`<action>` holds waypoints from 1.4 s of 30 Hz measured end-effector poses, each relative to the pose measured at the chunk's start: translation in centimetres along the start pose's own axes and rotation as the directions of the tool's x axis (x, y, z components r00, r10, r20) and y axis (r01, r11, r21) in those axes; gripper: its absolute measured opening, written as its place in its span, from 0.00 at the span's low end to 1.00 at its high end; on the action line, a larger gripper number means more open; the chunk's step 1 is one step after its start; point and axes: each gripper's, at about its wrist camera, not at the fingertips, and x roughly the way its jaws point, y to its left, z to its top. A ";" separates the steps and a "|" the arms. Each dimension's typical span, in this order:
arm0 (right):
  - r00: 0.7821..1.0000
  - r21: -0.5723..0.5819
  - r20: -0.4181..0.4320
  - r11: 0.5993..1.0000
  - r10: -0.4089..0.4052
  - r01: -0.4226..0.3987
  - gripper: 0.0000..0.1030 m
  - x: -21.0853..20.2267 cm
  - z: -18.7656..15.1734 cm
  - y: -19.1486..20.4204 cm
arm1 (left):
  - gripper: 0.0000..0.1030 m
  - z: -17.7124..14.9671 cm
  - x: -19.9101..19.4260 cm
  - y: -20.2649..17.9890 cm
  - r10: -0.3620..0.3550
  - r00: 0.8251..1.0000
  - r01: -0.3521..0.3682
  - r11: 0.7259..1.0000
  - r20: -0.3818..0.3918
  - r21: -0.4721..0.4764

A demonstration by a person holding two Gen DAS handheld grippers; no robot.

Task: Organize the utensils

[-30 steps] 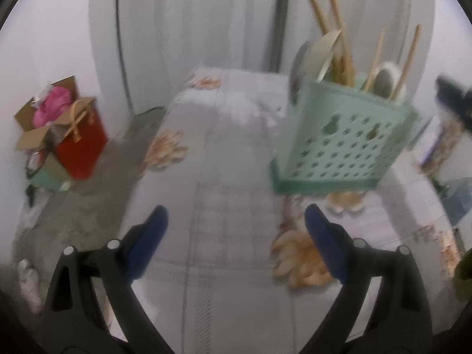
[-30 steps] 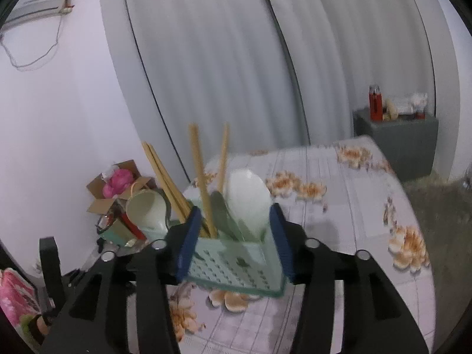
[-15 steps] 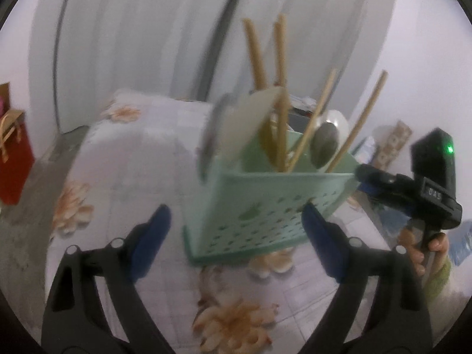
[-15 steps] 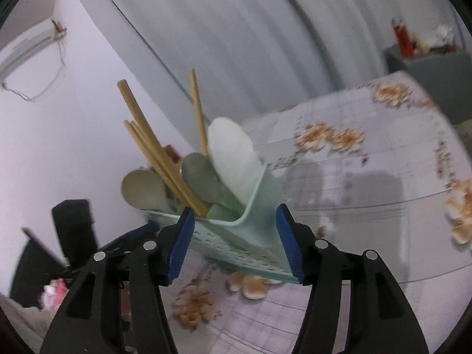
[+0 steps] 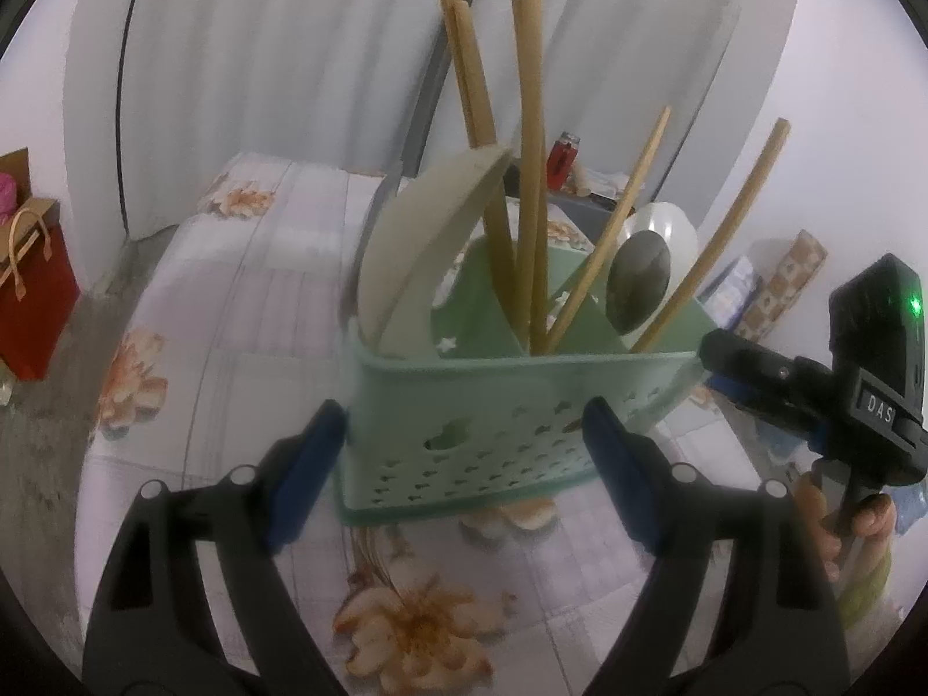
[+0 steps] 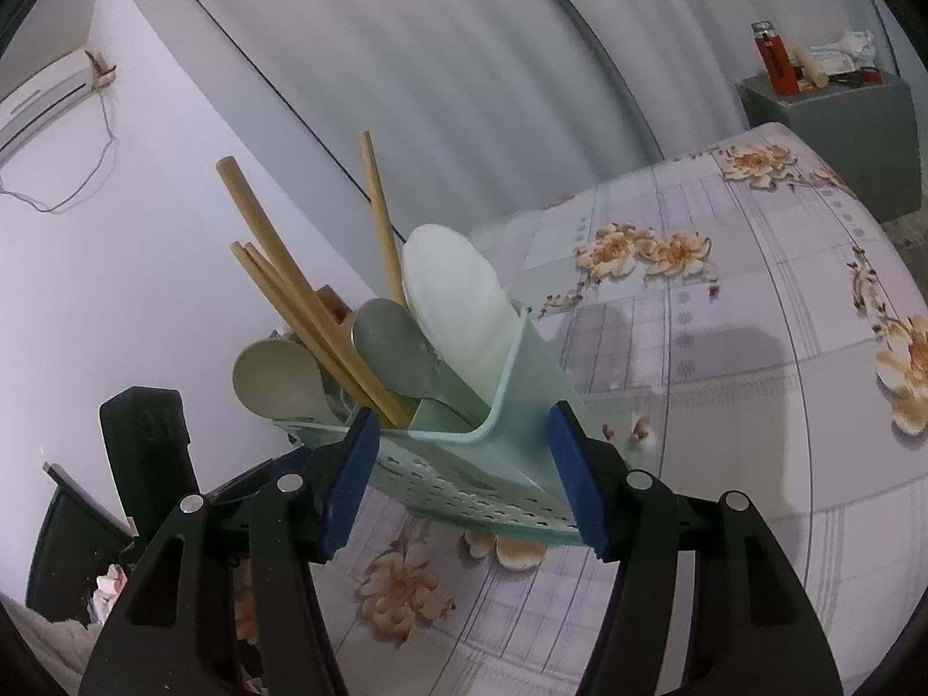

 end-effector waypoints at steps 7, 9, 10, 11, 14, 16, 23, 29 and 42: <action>1.000 0.012 -0.007 1.000 -0.015 0.015 0.58 -1.8 -2.0 1.0 | 0.77 -1.5 -1.6 -0.4 -0.004 1.000 0.004 1.000 -0.010 -0.009; 1.000 0.019 -0.007 1.000 -0.022 0.023 0.58 -2.6 -2.9 1.3 | 0.77 -2.0 -2.2 -0.8 -0.008 1.000 0.008 1.000 -0.015 -0.009; 1.000 0.023 -0.007 0.999 -0.024 0.024 0.58 -3.0 -3.3 1.4 | 0.77 -2.5 -2.7 -1.1 -0.011 1.000 0.011 1.000 -0.019 -0.009; 1.000 0.027 -0.006 0.999 -0.027 0.027 0.58 -3.4 -3.7 1.5 | 0.77 -2.9 -3.1 -1.3 -0.013 1.000 0.013 1.000 -0.021 -0.011; 0.999 0.034 -0.007 0.999 -0.036 0.036 0.58 -4.5 -4.9 2.0 | 0.77 -3.9 -4.2 -1.5 -0.025 0.999 0.024 0.999 -0.028 -0.024; 0.999 0.039 -0.007 0.998 -0.039 0.039 0.58 -5.2 -5.7 2.3 | 0.79 -4.6 -4.9 -1.7 -0.031 0.999 0.030 0.999 -0.030 -0.030; 0.999 0.038 -0.004 0.998 -0.048 0.048 0.58 -5.9 -6.4 2.7 | 0.81 -5.2 -5.5 -1.4 -0.016 0.999 0.014 0.998 -0.030 -0.068; 0.982 -0.041 0.019 0.982 -0.186 0.187 0.64 -8.0 -9.0 5.3 | 0.90 -7.9 -8.7 -1.8 0.177 0.984 -0.176 0.983 0.020 -0.054; 0.796 -0.194 0.137 0.772 -0.590 0.605 0.94 -7.9 -16.2 10.4 | 0.92 -12.3 -13.8 -3.6 0.484 0.869 -0.489 0.872 0.100 0.036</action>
